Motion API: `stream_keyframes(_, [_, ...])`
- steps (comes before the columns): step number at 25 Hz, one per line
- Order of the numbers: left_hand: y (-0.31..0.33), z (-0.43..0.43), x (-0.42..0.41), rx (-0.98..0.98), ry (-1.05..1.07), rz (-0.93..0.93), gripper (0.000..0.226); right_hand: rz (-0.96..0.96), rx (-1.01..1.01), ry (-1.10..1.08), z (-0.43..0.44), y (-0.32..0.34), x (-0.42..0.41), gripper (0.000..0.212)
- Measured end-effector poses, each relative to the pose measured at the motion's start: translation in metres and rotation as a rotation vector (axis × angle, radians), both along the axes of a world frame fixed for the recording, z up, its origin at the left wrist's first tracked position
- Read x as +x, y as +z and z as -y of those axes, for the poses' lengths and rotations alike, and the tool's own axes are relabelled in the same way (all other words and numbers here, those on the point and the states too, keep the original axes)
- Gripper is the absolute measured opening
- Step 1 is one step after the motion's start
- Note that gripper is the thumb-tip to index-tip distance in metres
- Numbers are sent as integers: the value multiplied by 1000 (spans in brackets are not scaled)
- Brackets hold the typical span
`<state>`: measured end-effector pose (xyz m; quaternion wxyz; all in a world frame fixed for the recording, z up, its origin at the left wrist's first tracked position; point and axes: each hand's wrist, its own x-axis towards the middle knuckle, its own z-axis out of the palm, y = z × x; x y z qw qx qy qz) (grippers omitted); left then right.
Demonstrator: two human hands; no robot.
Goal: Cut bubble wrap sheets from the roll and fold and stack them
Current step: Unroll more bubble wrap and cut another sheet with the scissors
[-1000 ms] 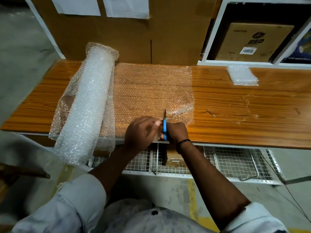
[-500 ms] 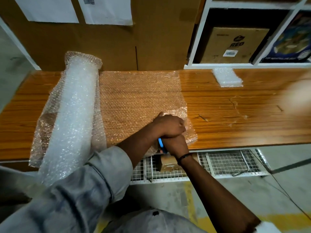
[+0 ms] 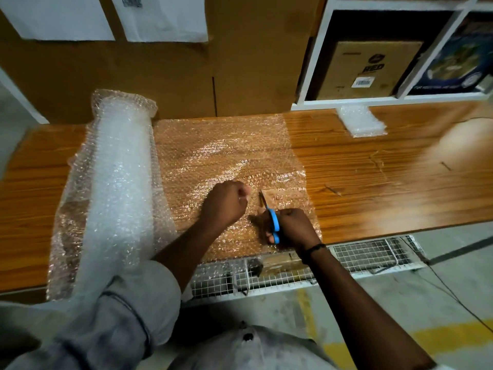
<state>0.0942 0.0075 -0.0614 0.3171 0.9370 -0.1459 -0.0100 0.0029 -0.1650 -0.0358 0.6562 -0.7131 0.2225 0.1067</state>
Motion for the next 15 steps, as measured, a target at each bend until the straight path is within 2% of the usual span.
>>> stream_keyframes(4, [-22, -2, -17, 109, -48, 96, 19, -35, 11, -10, -5, -4, -13, 36])
stream_keyframes(10, [-36, 2, -23, 114, -22, 233, 10, -78, 17, 28, -2, -4, -34, 52])
stream_keyframes(15, [-43, 2, -31, -28, -31, 315, 8, -59, 29, 62, 0, -6, -30, 68])
